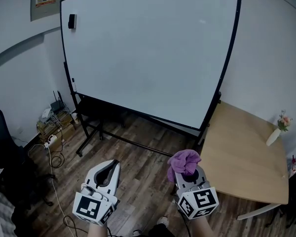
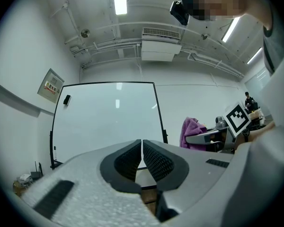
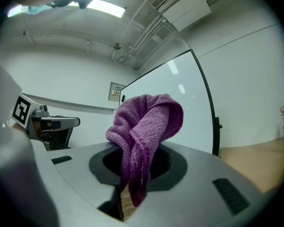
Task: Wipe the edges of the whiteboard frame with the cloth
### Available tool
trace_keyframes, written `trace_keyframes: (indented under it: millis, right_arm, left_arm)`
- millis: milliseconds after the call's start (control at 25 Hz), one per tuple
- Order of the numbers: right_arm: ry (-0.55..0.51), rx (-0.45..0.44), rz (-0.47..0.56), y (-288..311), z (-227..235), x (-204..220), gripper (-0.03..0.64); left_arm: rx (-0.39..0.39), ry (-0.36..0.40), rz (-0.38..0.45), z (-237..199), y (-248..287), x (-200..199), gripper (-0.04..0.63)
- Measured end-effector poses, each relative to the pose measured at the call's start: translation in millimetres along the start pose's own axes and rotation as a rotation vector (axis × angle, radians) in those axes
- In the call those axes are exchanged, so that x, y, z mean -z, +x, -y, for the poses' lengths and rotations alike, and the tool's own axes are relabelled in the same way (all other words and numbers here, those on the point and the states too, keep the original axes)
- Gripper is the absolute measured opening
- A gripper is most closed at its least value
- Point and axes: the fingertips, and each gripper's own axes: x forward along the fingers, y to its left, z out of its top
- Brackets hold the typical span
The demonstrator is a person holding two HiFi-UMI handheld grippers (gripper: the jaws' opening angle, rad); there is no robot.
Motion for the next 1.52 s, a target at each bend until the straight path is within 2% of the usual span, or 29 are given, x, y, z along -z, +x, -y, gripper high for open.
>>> trace_keyframes:
  millis: [560,1520]
  right_arm:
    - [-0.031,0.002,-0.011,-16,-32,-1,0.086]
    - [-0.032,0.02,-0.006,-27,-33,-3,0.084]
  left_arm:
    - [-0.005,0.011,0.014,-5,-33,-11,0.017]
    - [0.015,-0.003,0.022,-2,-33,-9,0.017]
